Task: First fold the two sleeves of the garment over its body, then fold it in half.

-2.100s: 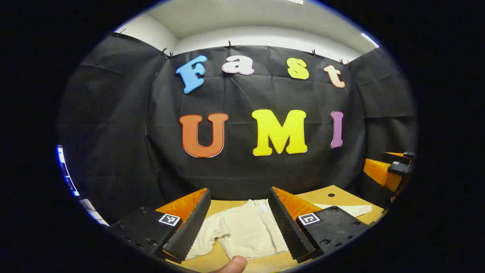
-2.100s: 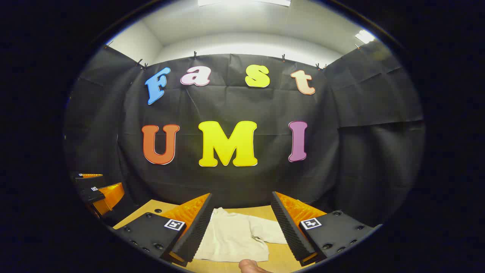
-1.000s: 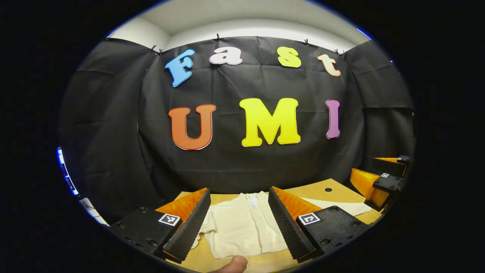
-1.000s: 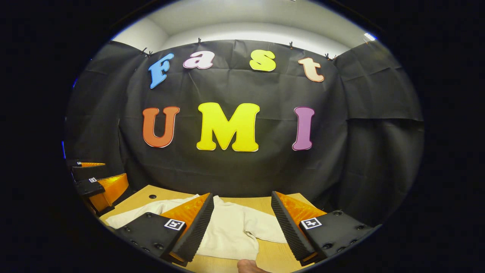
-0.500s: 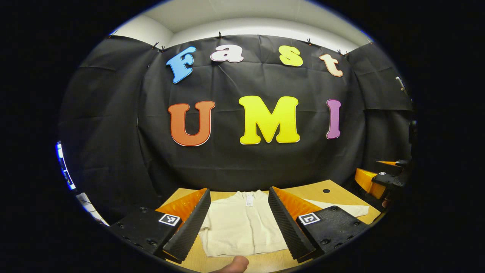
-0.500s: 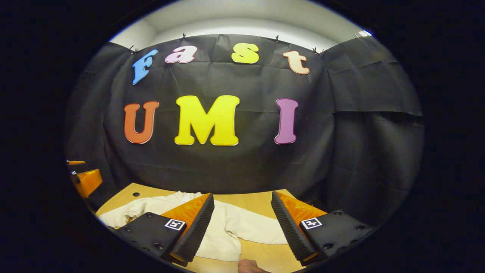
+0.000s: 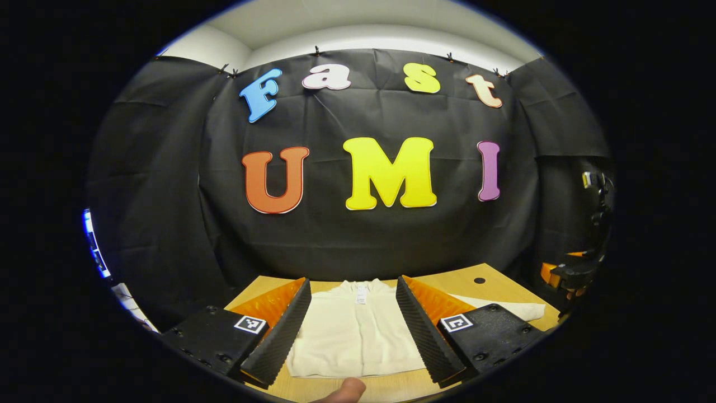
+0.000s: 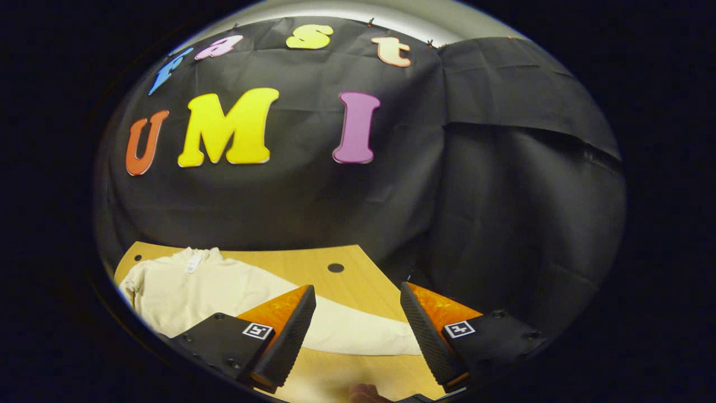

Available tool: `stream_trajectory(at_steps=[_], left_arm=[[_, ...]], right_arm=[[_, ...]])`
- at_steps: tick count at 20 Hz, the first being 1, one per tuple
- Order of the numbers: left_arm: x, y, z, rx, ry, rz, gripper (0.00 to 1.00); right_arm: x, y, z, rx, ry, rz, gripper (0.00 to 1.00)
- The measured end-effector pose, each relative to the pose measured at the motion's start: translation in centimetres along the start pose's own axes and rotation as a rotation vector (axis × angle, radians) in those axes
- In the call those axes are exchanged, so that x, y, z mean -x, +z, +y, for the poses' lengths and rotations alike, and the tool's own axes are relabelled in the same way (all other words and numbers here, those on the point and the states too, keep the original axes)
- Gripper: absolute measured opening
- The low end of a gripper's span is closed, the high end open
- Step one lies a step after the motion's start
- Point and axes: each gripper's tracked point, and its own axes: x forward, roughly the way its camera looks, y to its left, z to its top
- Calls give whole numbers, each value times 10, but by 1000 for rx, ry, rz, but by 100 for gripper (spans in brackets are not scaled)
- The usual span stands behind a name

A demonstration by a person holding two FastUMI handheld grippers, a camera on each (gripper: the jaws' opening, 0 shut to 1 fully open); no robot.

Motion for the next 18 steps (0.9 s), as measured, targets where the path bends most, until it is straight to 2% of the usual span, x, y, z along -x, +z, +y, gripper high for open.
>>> stream_trajectory(at_steps=[5,10,15,18], left_arm=[[-3,-5,-5,1,63,33,97],[-5,-1,-4,12,159,42,97],[2,9,6,-2,228,17,97],[3,9,15,7,251,18,97]], right_arm=[[-53,-79,-48,11,-69,176,95],[-99,-150,-78,-56,-115,393,95],[-119,-179,-90,-119,-164,556,95],[-124,-206,-87,-230,-185,691,95]])
